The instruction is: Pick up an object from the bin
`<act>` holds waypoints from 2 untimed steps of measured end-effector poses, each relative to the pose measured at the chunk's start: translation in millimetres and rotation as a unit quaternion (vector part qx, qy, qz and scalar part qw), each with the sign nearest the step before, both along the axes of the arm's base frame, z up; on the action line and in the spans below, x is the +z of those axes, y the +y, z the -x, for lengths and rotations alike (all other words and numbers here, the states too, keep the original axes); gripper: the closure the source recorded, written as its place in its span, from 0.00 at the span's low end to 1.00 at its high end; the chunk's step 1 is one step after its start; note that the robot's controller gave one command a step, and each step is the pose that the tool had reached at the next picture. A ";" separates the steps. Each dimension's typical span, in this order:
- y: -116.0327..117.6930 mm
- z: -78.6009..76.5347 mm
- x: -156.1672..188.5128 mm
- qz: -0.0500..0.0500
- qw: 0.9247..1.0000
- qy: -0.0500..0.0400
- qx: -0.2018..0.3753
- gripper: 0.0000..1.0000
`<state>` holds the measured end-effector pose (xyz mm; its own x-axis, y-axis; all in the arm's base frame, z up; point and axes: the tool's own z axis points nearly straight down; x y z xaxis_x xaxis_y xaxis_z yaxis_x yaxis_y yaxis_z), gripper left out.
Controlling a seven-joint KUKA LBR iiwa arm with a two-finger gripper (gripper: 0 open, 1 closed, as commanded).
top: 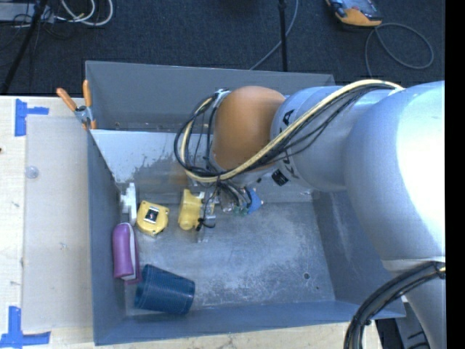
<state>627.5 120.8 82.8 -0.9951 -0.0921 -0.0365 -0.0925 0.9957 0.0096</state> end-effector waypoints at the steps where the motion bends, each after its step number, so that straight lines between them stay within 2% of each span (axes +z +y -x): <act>1: 0.1 0.0 0.0 0.000 1.000 0.000 0.000 1.00; 2: 0.0 0.6 0.4 0.000 1.000 -0.002 0.002 1.00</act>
Offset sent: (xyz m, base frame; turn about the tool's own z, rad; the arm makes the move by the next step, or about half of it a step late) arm -0.0068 0.0018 -0.0077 -0.0175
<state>626.9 120.9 83.1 -0.9944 -0.0971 -0.0412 -0.0975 0.9952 0.0088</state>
